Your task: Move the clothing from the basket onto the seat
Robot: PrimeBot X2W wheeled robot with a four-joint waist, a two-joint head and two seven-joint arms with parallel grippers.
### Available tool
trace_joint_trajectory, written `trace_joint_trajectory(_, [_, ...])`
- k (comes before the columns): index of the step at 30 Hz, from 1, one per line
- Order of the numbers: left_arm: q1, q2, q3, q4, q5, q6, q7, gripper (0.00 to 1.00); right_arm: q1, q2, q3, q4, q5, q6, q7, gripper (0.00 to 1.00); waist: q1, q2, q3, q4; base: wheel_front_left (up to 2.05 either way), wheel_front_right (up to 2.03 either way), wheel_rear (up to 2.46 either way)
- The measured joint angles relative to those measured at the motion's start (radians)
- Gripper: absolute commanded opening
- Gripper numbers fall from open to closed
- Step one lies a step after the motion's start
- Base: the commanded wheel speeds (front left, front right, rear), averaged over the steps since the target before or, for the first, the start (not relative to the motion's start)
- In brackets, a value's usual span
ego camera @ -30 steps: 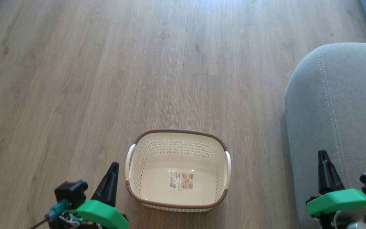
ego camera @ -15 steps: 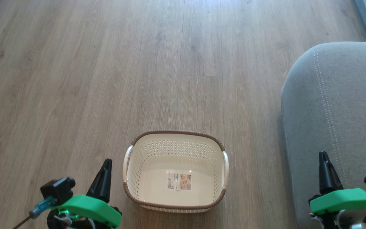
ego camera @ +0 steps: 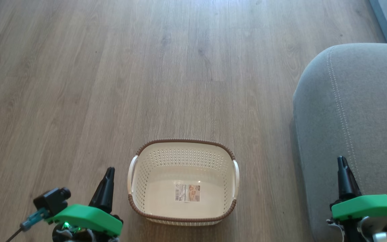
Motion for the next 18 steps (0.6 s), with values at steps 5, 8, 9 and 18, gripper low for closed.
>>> trace_joint_trajectory(5, [-0.003, 0.000, 0.015, 0.001, -0.047, 0.000, 0.009, 0.00, 0.000, 0.000, -0.001, 0.002, 0.044, 0.000, 0.017, 0.00, 0.0000, 0.0000, -0.001, -0.004, 0.00, 0.00, 0.00])
trace_joint_trajectory(8, [-0.009, 0.001, 0.021, 0.002, -0.082, 0.000, 0.017, 0.00, 0.000, 0.000, -0.001, 0.003, 0.075, 0.000, 0.024, 0.00, 0.0000, 0.0000, -0.002, -0.008, 0.00, 0.00, 0.00])
trace_joint_trajectory(9, [-0.013, 0.001, 0.022, 0.002, -0.094, 0.000, 0.019, 0.00, 0.000, 0.000, -0.001, 0.004, 0.086, 0.000, 0.028, 0.00, 0.0000, 0.0000, -0.003, -0.009, 0.00, 0.00, 0.00])
trace_joint_trajectory(18, [-0.016, 0.002, 0.032, 0.006, -0.211, -0.009, 0.045, 0.00, -0.009, 0.000, -0.002, 0.009, 0.190, 0.000, 0.057, 0.00, 0.0000, 0.0000, -0.006, -0.020, 0.00, 0.00, 0.00])
